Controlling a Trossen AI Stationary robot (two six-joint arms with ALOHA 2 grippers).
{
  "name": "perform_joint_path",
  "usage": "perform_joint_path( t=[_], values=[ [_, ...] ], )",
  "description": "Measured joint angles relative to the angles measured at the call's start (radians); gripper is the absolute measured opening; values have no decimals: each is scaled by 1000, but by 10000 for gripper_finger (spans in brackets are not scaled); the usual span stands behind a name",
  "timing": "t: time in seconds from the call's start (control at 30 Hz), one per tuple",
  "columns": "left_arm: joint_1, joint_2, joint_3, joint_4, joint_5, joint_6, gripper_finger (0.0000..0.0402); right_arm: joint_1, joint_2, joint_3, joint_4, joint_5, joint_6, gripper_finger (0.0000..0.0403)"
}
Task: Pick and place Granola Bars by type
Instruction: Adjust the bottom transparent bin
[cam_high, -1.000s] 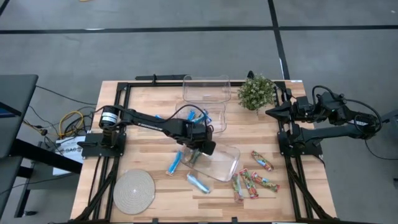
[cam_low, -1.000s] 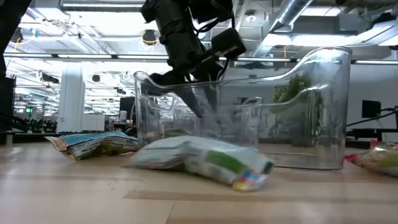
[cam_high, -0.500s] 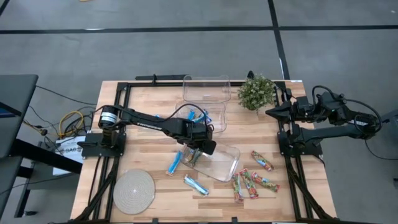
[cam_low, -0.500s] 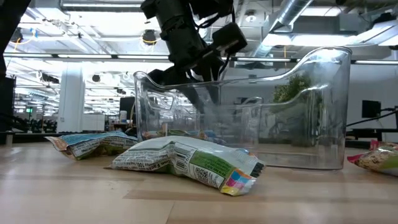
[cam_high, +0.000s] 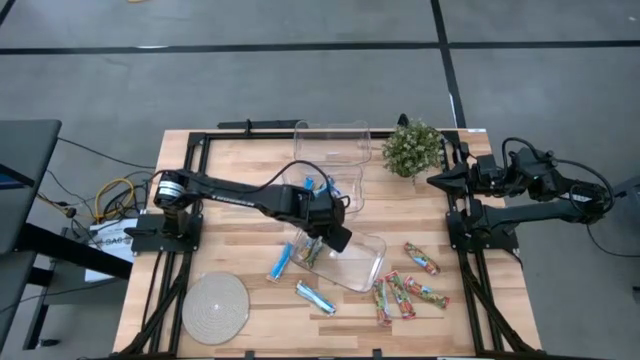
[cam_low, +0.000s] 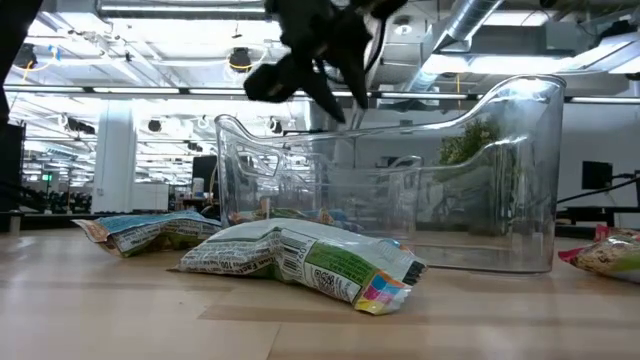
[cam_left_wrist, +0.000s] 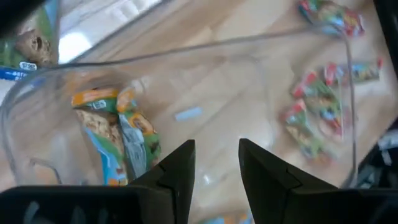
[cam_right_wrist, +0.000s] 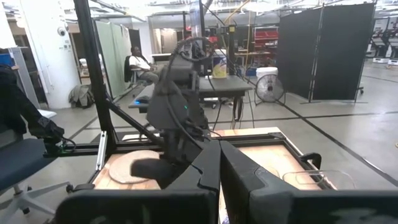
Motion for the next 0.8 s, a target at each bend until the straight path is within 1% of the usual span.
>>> perform_joint_path(
  t=[0.17,0.3,0.5,0.67,0.8],
  values=[
    [-51,0,93,-62,14,99,116,0,0,0,0,0,0,0],
    [-104,0,142,-94,50,176,116,0,0,0,0,0,0,0],
    [-191,0,160,-92,90,270,116,0,0,0,0,0,0,0],
    [-262,0,160,-93,75,361,116,0,0,0,0,0,0,0],
    [-312,0,160,-105,16,449,116,0,0,0,0,0,0,0]
  ],
)
